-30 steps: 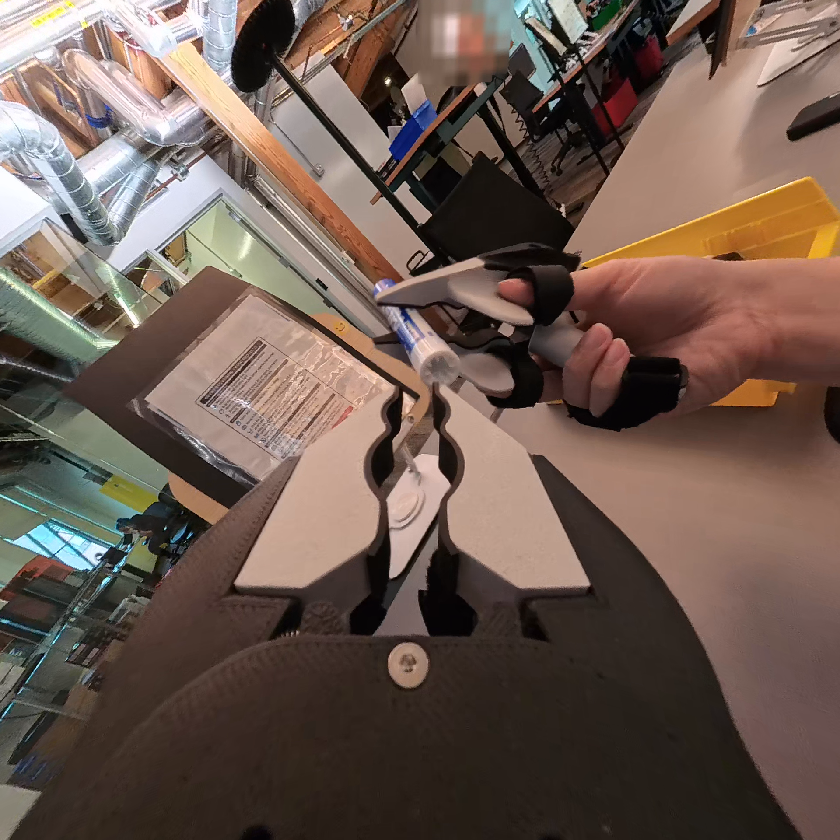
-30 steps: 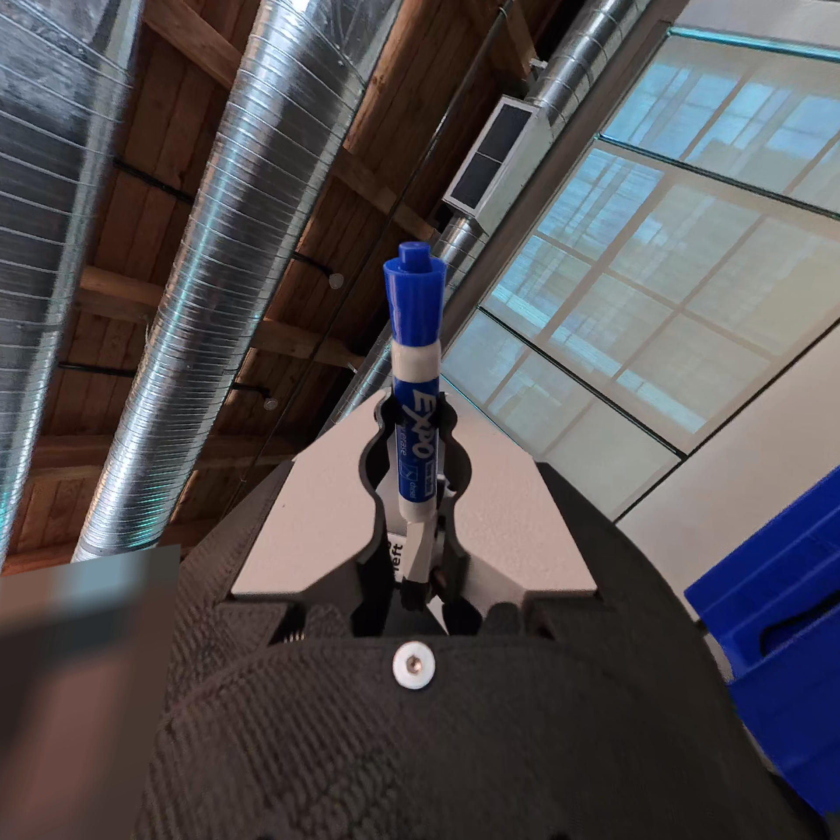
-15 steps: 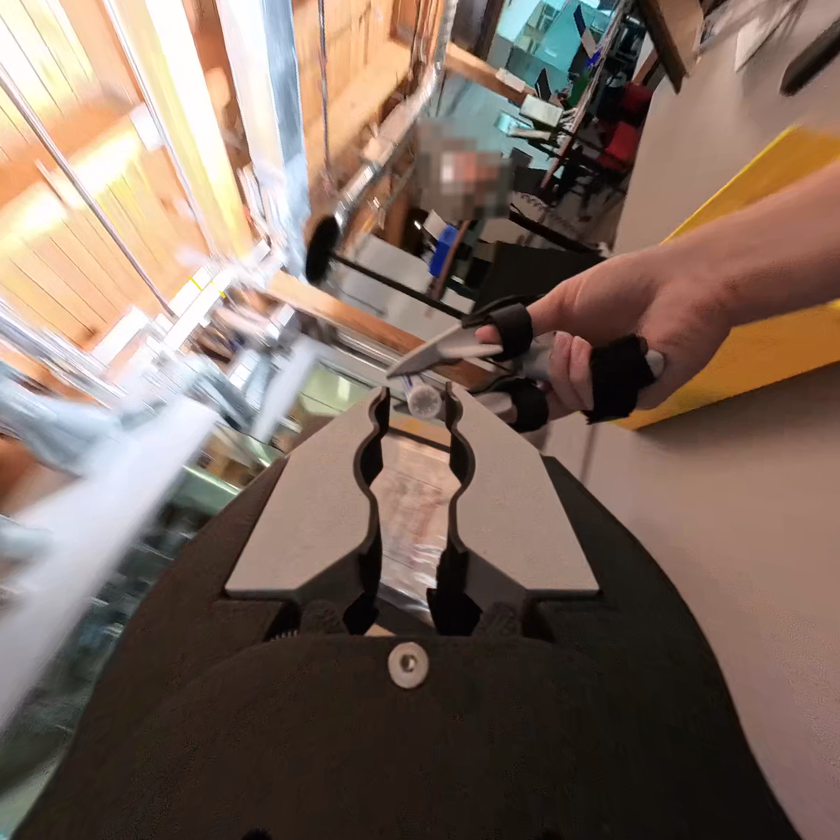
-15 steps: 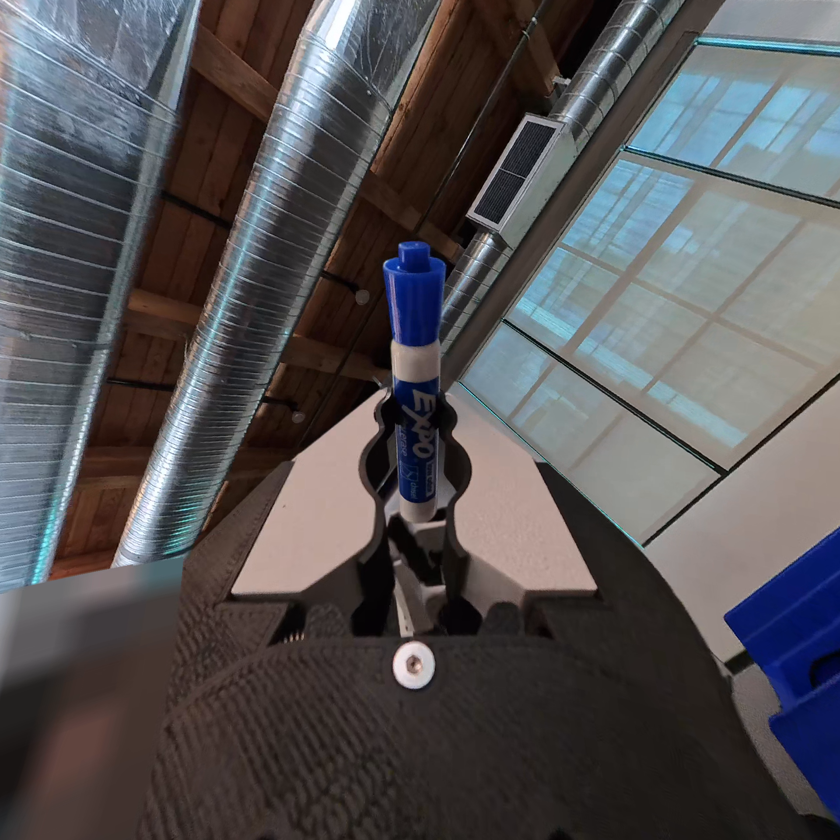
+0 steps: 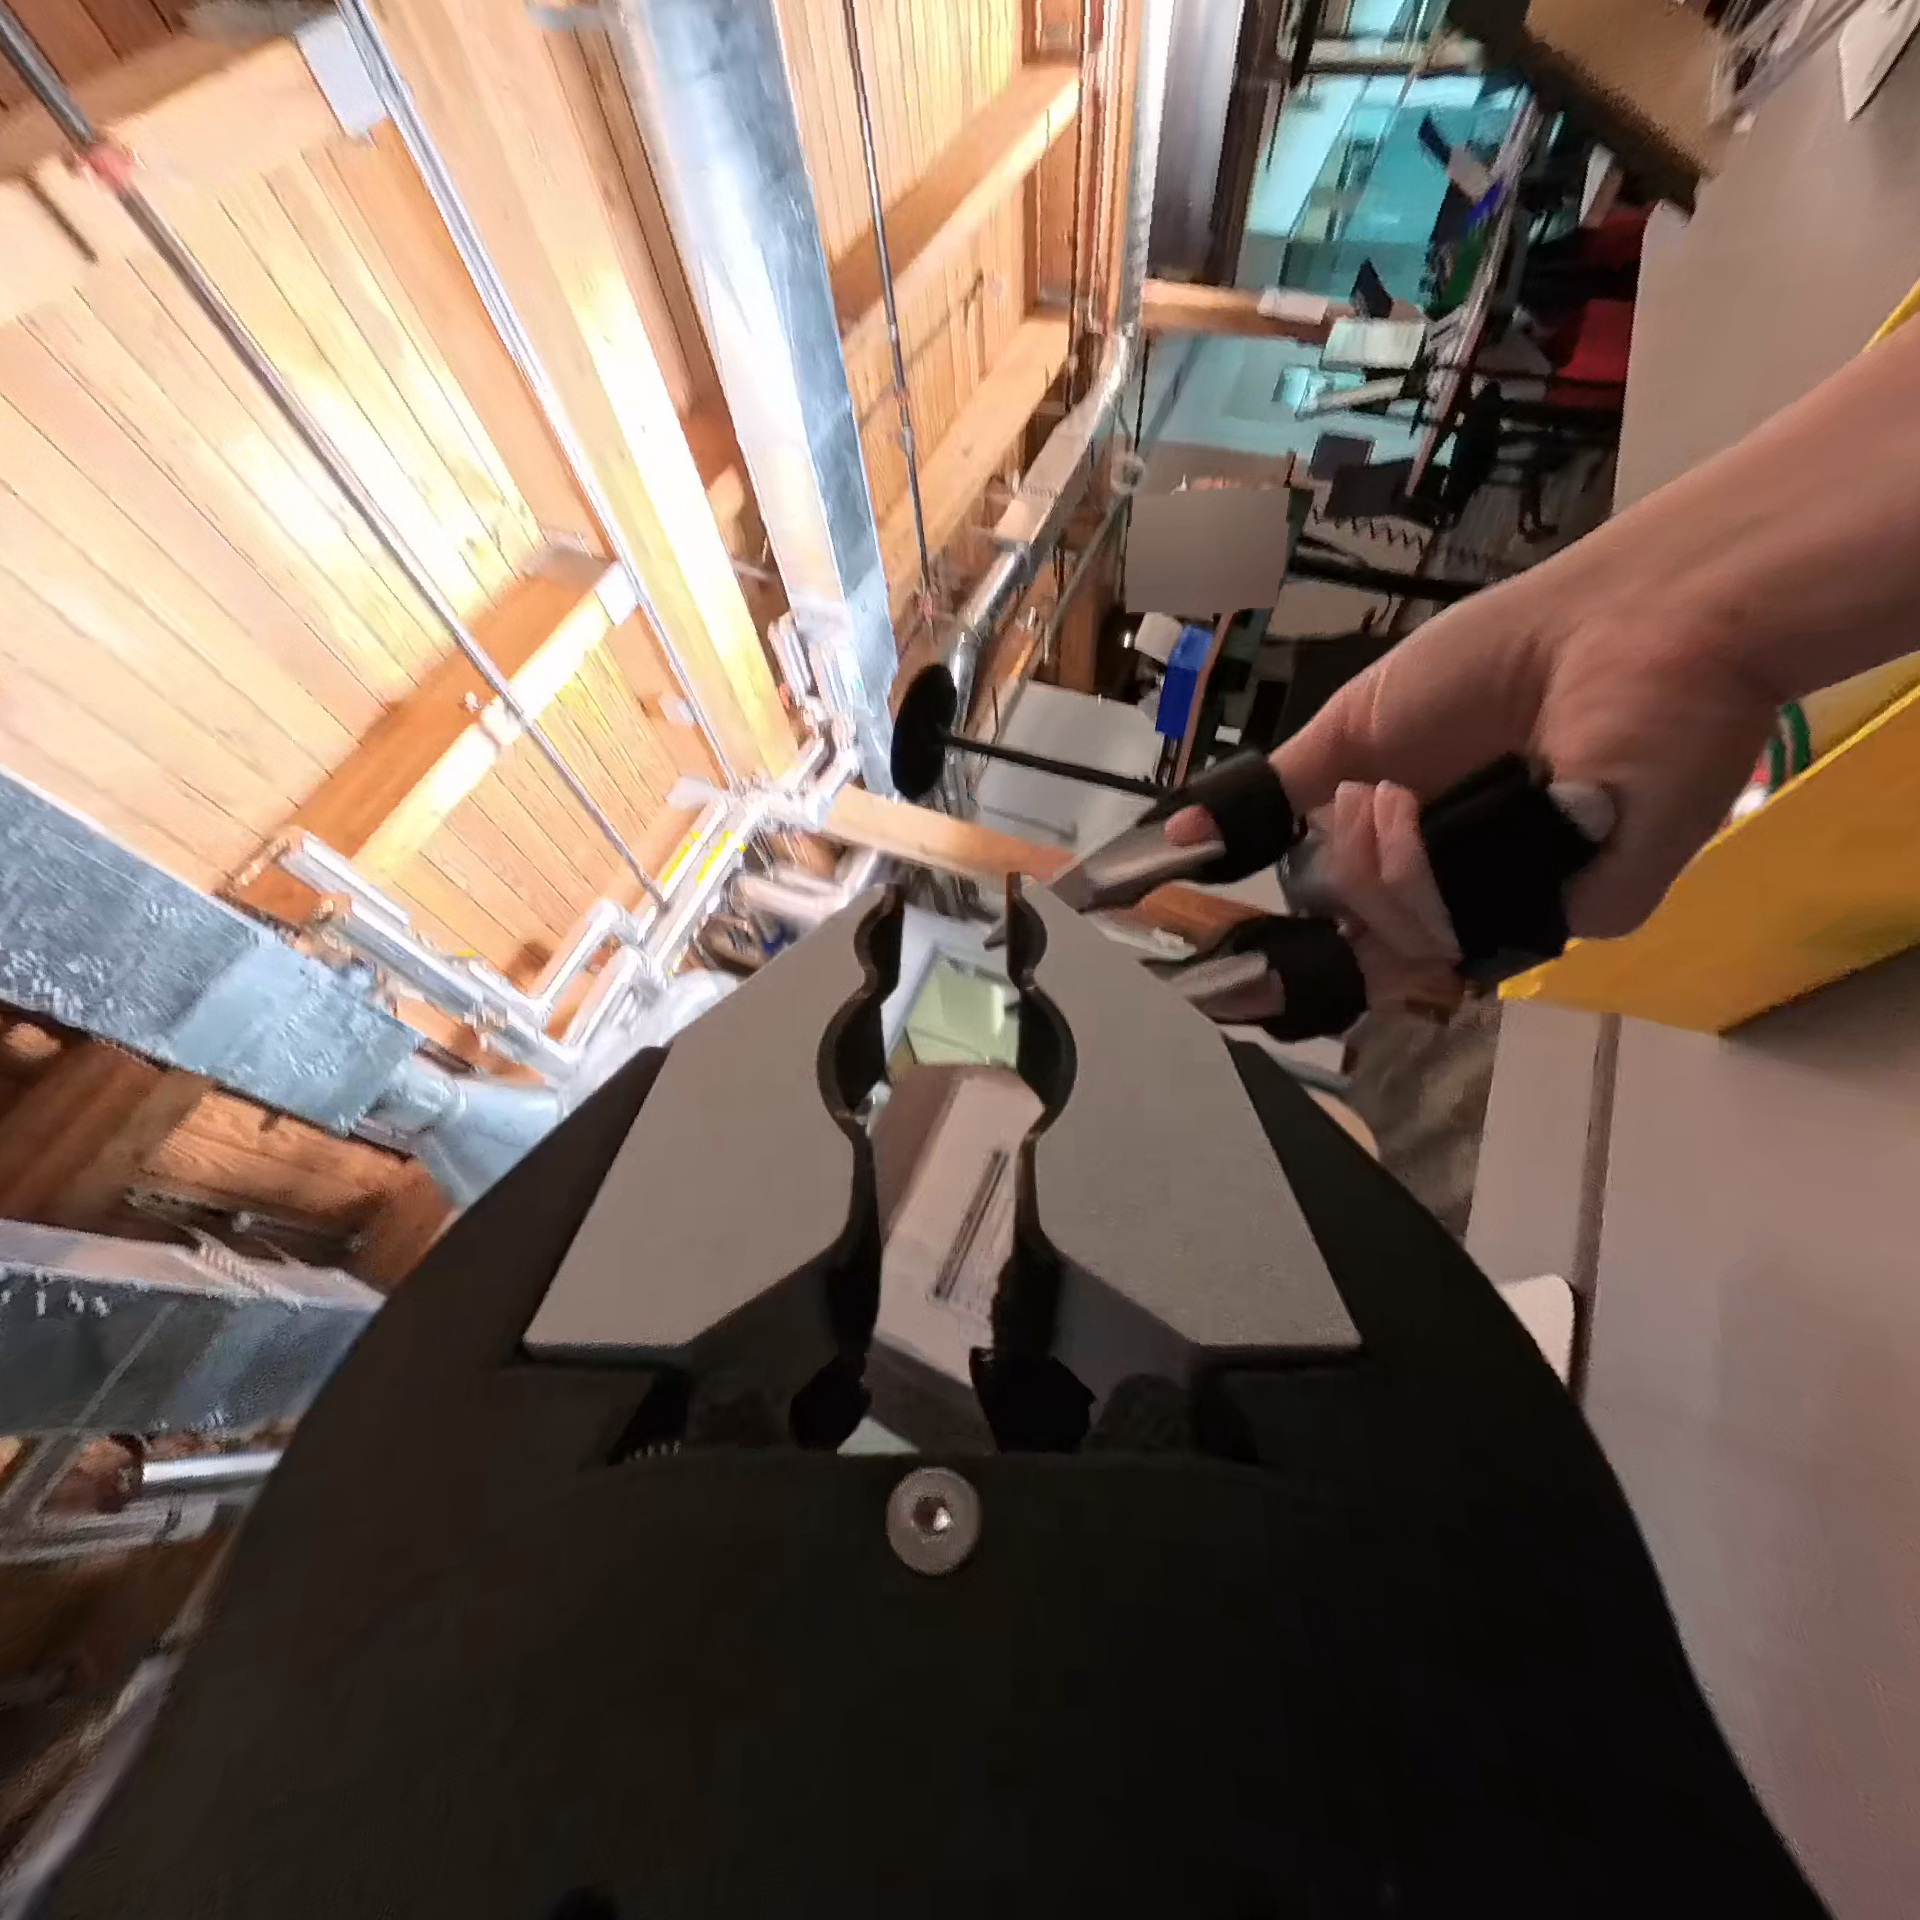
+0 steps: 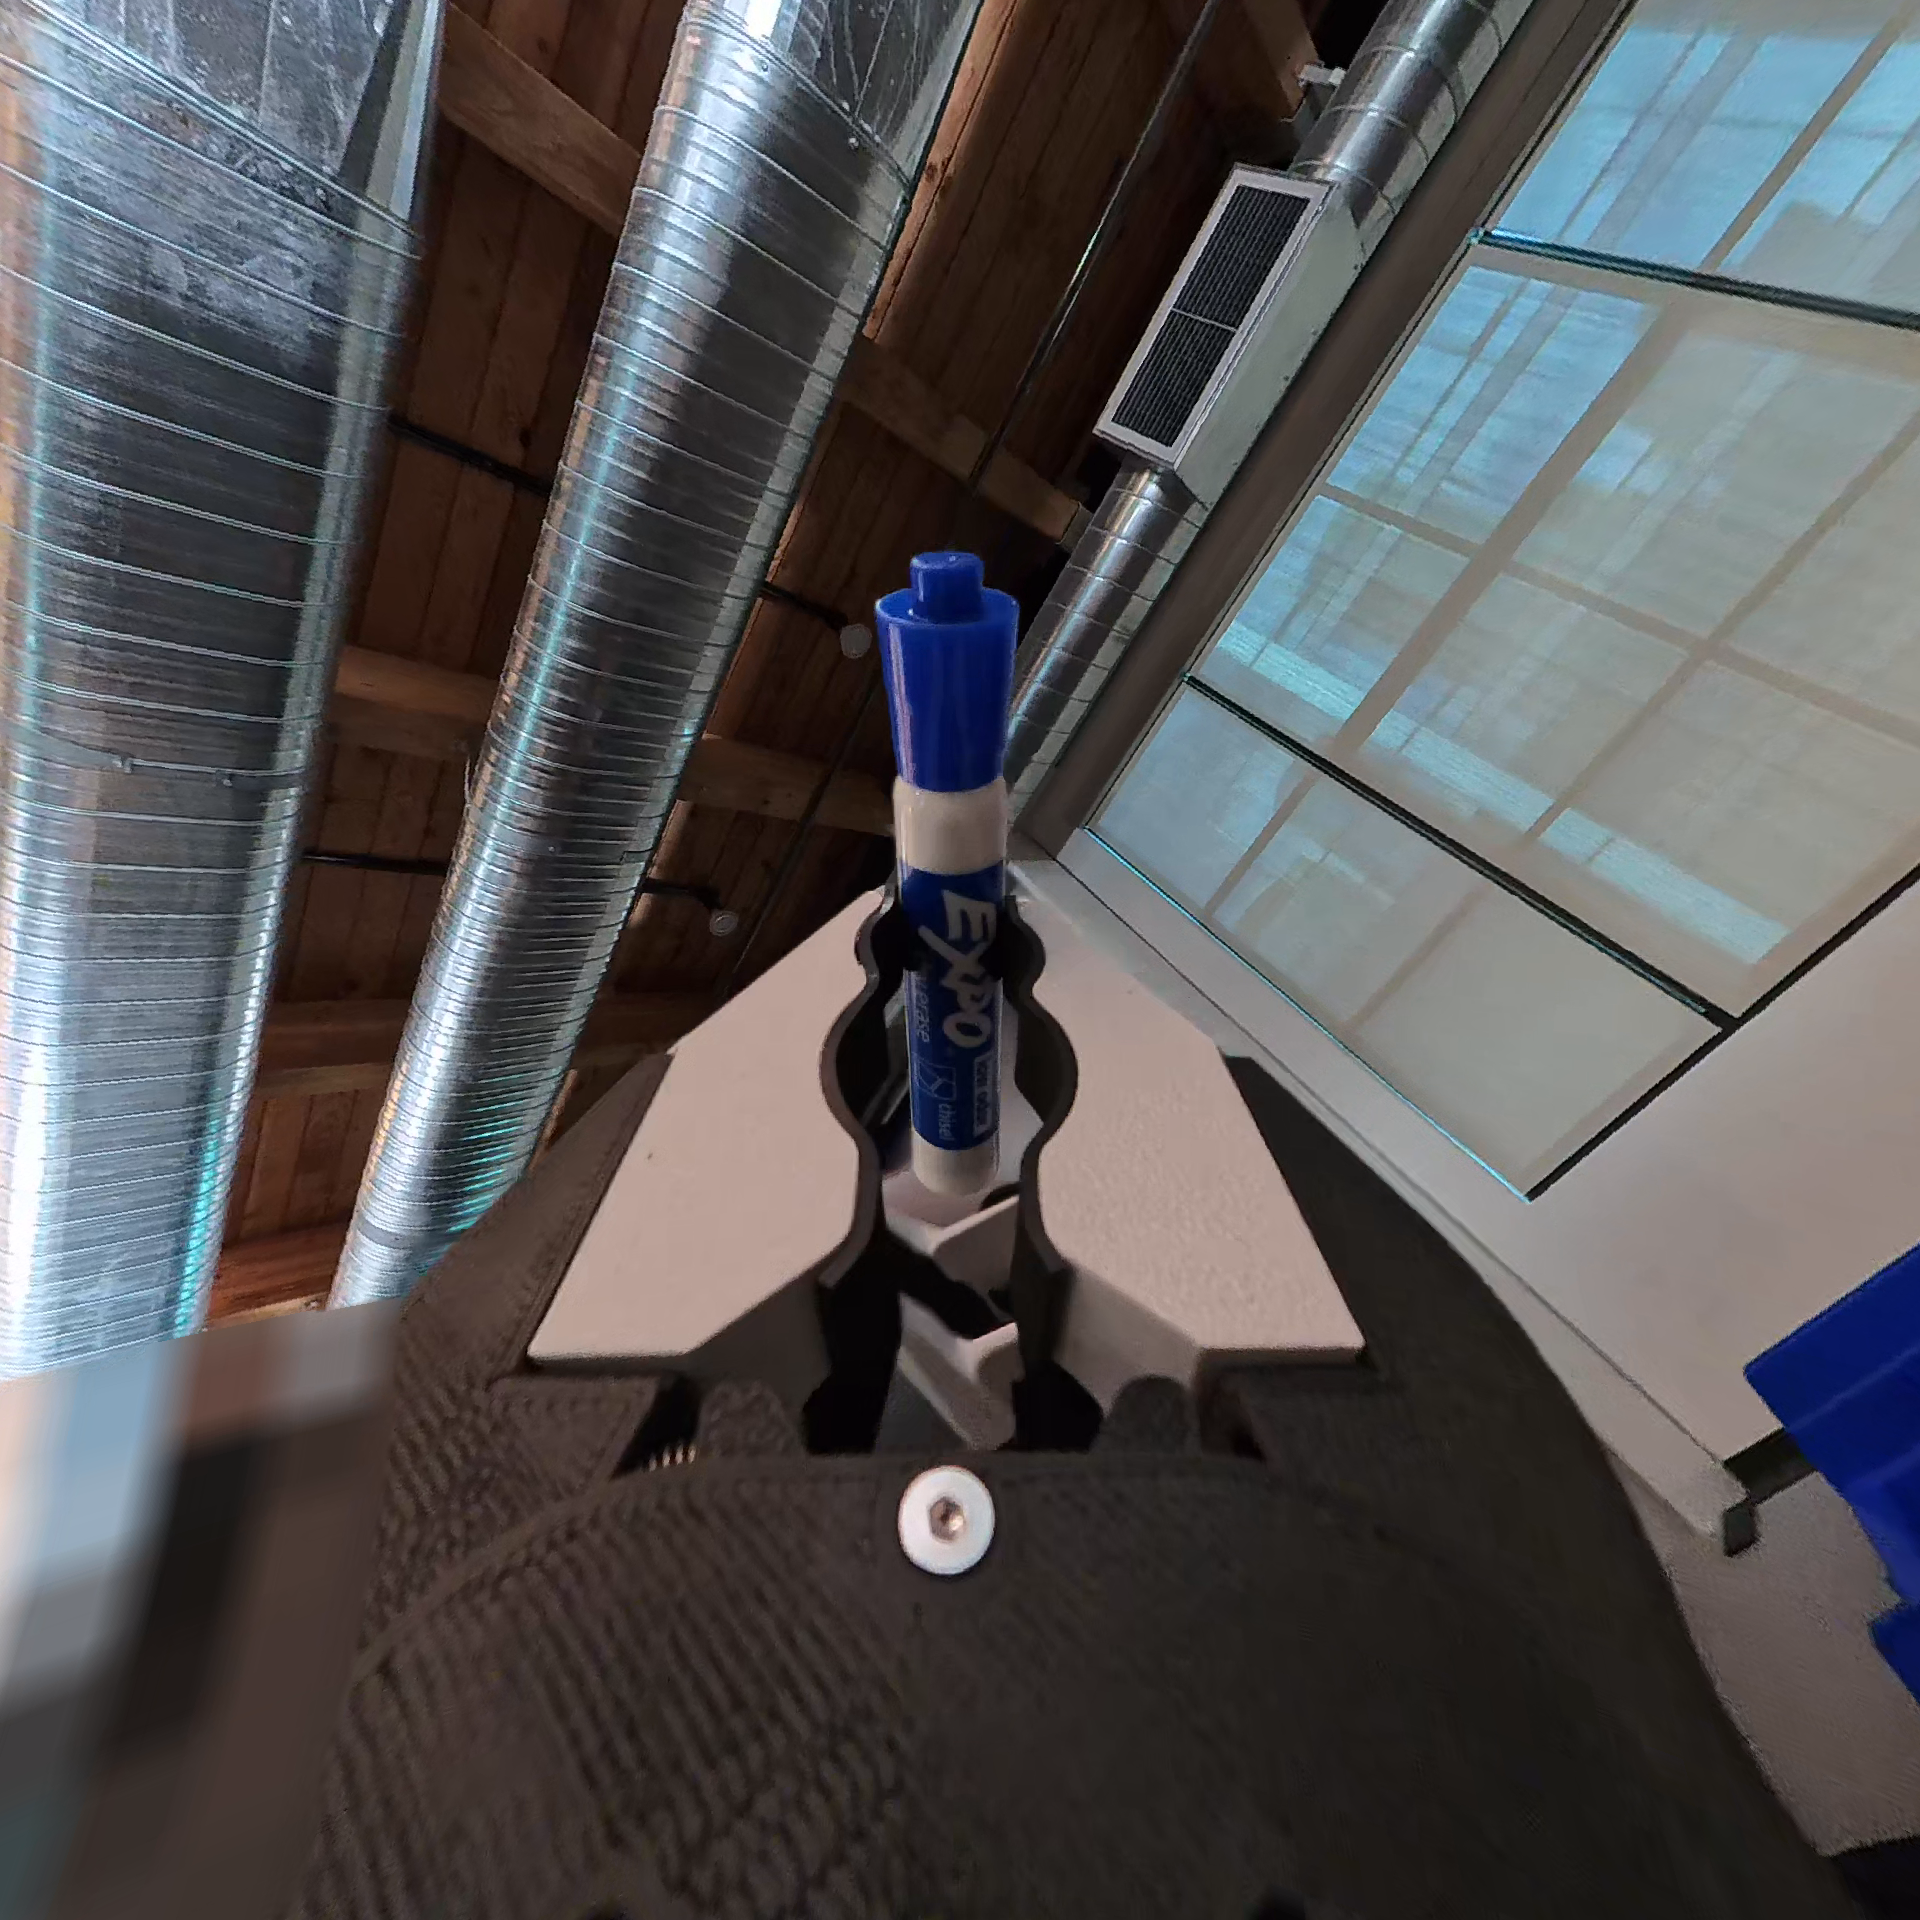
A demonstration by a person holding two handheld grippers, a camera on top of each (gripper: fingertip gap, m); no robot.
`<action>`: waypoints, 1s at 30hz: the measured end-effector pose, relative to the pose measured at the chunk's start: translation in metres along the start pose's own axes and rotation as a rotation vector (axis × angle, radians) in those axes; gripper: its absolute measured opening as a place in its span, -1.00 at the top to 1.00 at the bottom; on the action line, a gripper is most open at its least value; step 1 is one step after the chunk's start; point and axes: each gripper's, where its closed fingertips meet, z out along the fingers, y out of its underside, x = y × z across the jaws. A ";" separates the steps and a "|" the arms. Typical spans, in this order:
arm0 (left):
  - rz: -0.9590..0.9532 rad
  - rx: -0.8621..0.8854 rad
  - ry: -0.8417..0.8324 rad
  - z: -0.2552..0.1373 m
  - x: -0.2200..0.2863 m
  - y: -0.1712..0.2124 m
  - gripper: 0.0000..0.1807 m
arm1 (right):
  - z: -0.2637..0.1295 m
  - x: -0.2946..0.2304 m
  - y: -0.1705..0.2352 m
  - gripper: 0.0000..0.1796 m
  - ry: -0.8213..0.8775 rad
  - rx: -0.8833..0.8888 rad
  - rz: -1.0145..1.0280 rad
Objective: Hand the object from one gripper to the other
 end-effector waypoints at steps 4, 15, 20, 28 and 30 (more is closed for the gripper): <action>-0.107 -0.109 0.021 0.011 0.004 0.027 0.81 | 0.005 0.005 0.011 0.82 -0.013 -0.020 0.051; -0.357 -0.166 0.090 0.016 0.008 0.044 0.85 | 0.010 0.003 0.021 0.81 -0.017 -0.062 0.019; -0.385 -0.183 0.162 0.017 0.018 0.044 0.94 | 0.010 0.004 0.022 0.82 0.002 -0.074 -0.032; -0.269 -0.172 0.092 0.017 0.012 0.039 0.96 | 0.014 -0.009 0.027 0.78 0.006 -0.133 -0.178; -0.197 -0.164 0.051 0.015 0.006 0.034 0.97 | 0.017 -0.013 0.028 0.62 0.015 -0.134 -0.202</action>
